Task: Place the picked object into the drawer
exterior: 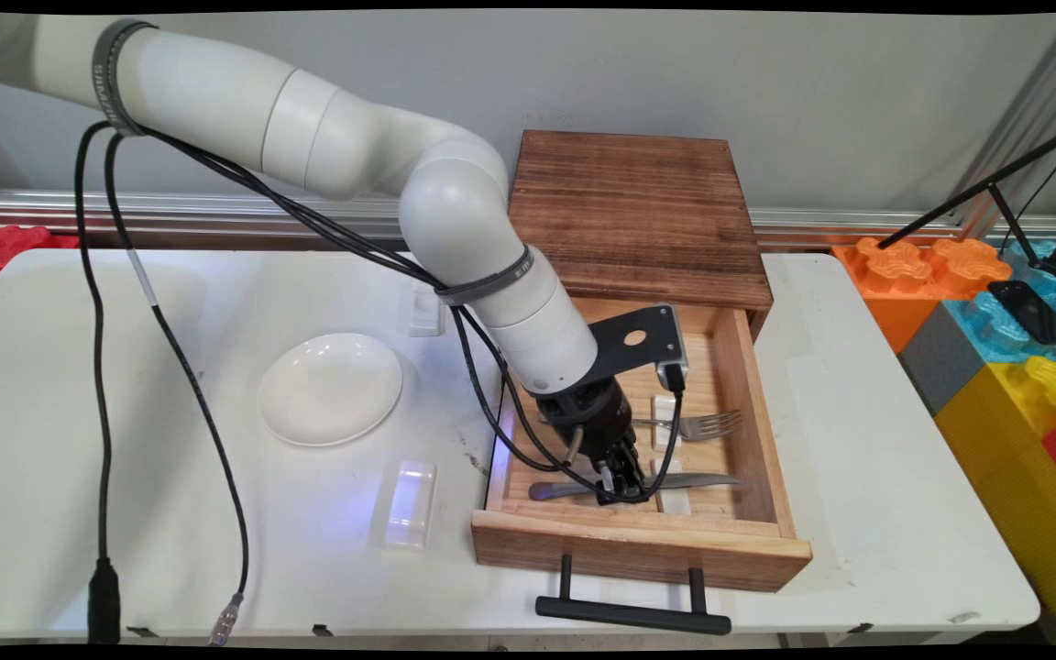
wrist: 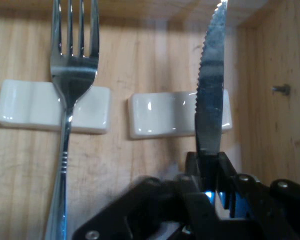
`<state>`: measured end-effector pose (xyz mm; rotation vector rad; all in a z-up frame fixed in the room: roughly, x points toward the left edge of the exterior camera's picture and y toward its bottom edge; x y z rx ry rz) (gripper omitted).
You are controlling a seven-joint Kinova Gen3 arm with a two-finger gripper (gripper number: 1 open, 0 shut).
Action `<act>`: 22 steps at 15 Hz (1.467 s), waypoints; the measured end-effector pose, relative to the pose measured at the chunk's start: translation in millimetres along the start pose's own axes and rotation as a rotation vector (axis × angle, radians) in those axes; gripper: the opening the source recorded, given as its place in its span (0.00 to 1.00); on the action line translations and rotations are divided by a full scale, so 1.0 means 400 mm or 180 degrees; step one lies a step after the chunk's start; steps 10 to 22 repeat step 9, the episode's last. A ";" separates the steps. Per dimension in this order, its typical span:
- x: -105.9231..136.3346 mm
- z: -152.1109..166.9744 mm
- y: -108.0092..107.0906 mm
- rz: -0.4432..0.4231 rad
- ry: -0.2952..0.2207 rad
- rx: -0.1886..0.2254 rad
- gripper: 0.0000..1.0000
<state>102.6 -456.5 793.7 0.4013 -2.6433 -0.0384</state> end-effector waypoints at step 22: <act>0.002 -0.023 -0.014 -0.0023 0.0027 0.0002 1.00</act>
